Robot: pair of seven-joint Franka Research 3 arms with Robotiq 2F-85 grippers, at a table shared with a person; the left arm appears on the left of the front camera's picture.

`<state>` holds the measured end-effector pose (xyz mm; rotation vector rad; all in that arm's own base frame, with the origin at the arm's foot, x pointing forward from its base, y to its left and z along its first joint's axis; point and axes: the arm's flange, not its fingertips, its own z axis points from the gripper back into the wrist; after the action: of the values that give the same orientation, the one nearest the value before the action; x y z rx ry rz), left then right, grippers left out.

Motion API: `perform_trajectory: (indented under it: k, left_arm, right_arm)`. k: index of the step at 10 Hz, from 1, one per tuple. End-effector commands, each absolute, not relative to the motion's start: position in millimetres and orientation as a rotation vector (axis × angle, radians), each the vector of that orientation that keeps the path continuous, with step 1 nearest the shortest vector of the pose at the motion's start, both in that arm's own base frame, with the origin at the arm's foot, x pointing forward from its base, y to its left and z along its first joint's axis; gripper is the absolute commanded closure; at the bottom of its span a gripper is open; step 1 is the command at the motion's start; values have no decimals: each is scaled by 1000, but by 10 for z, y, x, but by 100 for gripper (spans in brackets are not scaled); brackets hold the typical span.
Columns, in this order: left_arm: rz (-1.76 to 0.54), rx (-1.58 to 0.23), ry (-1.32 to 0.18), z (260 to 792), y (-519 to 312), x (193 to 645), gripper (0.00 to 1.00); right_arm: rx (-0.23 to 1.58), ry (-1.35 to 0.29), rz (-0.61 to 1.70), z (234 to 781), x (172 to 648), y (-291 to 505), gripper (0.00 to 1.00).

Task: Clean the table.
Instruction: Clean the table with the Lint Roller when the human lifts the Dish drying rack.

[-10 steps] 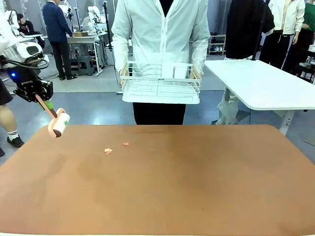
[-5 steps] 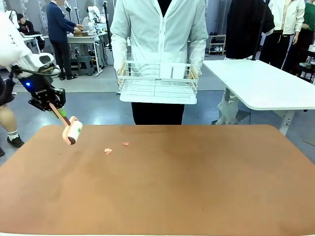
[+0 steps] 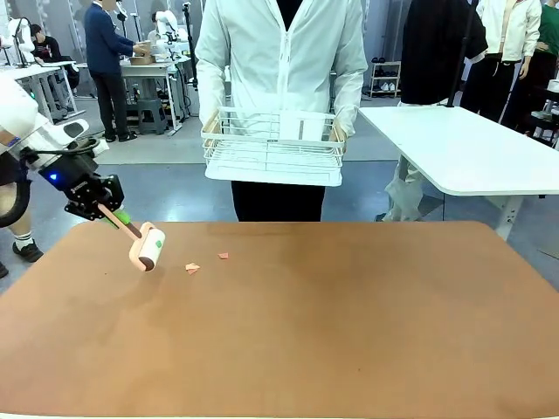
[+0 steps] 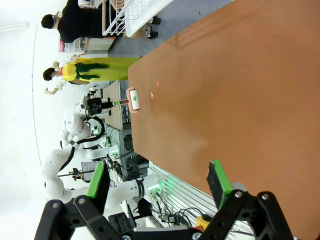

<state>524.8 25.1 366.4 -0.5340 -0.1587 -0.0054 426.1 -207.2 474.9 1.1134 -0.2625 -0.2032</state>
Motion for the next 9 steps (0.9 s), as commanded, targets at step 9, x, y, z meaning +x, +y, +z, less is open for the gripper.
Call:
perform_trajectory:
  k: [9]
  left_arm:
    - [3, -751, -106, 3083, 431, 5355, 81]
  right_arm:
    - [1117, -267, -198, 4776, 4254, -2065, 0]
